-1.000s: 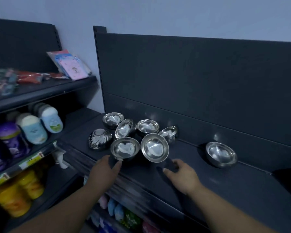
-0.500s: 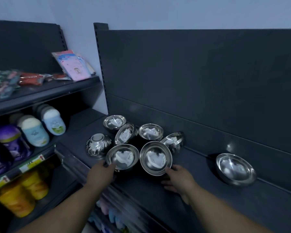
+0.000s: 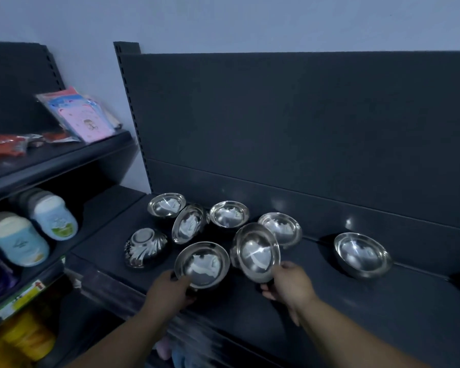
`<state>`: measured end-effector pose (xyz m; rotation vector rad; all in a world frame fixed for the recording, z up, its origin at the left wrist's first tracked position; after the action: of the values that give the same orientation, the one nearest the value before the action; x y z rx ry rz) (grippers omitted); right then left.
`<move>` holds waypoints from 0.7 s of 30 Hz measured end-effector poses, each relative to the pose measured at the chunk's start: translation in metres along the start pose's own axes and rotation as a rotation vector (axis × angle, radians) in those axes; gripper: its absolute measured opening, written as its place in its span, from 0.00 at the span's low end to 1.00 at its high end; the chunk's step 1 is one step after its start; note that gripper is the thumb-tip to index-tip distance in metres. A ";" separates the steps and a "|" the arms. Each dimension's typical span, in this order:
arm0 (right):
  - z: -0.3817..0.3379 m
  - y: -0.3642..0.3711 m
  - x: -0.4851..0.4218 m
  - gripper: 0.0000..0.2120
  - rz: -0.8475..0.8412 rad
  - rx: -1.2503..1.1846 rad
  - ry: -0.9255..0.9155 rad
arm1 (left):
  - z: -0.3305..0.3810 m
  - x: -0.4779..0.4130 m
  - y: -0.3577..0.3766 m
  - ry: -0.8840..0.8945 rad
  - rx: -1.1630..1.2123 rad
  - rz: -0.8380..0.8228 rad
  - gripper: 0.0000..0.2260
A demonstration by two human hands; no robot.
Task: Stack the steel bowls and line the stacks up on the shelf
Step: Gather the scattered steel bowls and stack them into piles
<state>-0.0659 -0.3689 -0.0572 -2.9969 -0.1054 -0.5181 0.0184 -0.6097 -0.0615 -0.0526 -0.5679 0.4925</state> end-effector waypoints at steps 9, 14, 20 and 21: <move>-0.037 -0.050 0.022 0.11 0.188 0.249 -0.243 | 0.015 0.001 0.062 0.052 -0.134 -0.278 0.08; -0.029 -0.069 0.032 0.13 0.219 0.330 -0.235 | 0.020 0.016 0.092 0.027 -0.149 -0.435 0.05; -0.026 -0.066 0.033 0.07 0.233 0.393 -0.216 | 0.031 0.021 0.101 0.157 -0.274 -0.444 0.14; -0.025 -0.064 0.031 0.07 0.225 0.396 -0.215 | 0.032 0.020 0.103 0.173 -0.284 -0.437 0.14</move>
<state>-0.0508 -0.3064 -0.0177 -2.6193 0.1013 -0.1296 -0.0280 -0.5124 -0.0432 -0.2345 -0.4581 -0.0212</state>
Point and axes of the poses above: each hand's wrist, its own x-axis away from the middle knuckle, its own y-axis out of the palm, z = x × y, the point moved 5 cm from there along -x, towards the middle knuckle, and after that the axes turned 5 degrees about -y, right-handed, at the moved point
